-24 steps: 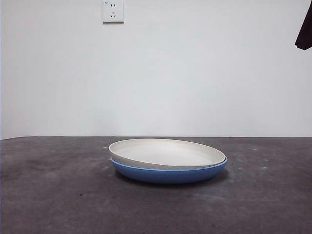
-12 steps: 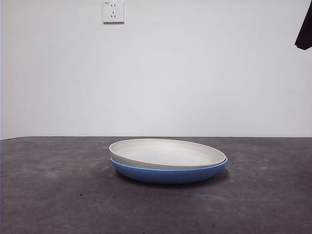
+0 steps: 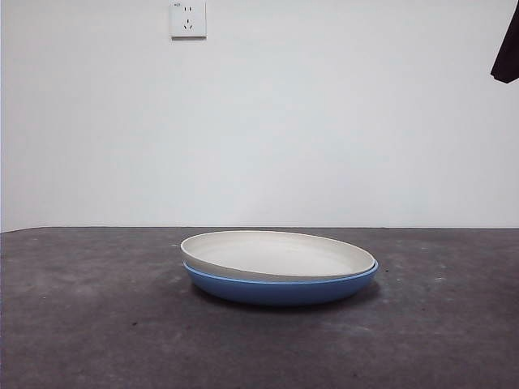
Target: Pick up the white plate, put it on the blue plate, put it on desk
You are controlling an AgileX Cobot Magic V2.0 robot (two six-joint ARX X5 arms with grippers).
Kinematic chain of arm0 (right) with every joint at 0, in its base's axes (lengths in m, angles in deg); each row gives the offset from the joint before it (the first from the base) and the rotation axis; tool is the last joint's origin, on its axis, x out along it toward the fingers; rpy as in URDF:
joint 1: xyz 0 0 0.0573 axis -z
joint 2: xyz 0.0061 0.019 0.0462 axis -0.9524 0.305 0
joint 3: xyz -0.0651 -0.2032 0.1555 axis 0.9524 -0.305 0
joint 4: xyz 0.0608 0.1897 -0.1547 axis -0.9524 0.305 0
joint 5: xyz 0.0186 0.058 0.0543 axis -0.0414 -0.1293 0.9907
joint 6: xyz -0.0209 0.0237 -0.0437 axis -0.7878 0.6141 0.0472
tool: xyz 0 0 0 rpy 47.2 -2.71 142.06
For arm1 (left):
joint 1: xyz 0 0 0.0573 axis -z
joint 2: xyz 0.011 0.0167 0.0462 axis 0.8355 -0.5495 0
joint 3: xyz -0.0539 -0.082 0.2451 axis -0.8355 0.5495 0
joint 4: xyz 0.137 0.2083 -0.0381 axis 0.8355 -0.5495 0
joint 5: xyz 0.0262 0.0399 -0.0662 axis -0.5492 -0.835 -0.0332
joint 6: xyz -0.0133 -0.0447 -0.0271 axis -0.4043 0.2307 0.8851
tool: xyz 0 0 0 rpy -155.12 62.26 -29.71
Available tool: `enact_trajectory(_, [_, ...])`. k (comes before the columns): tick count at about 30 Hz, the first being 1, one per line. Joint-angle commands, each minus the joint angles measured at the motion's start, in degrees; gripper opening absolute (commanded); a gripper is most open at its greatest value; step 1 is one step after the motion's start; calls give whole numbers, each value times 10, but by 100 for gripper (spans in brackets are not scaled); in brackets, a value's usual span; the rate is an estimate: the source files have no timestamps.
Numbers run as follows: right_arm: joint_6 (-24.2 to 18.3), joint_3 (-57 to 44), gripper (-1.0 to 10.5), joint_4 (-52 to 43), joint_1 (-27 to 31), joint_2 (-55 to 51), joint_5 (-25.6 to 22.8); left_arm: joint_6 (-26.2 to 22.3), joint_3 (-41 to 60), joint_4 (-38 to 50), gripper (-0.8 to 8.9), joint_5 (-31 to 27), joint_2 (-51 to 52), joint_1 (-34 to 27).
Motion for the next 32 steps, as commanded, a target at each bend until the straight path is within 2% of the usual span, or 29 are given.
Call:
enact_trajectory(1, [-5,10,8,-5,-3,3,2,2,14,-7,9,-2,12,-2])
enact_trajectory(9, [-5,10,8,-5,-3,3,2,2,25,-74,9,-2,43,-1])
enact_trajectory(16, [-5,10,8,-5,-3,3,2,25,36,-77,9,-2,43,-1])
enact_trajectory(32, [-5,10,8,-5,-3,3,2,26,36,-76,9,-2,43,-1])
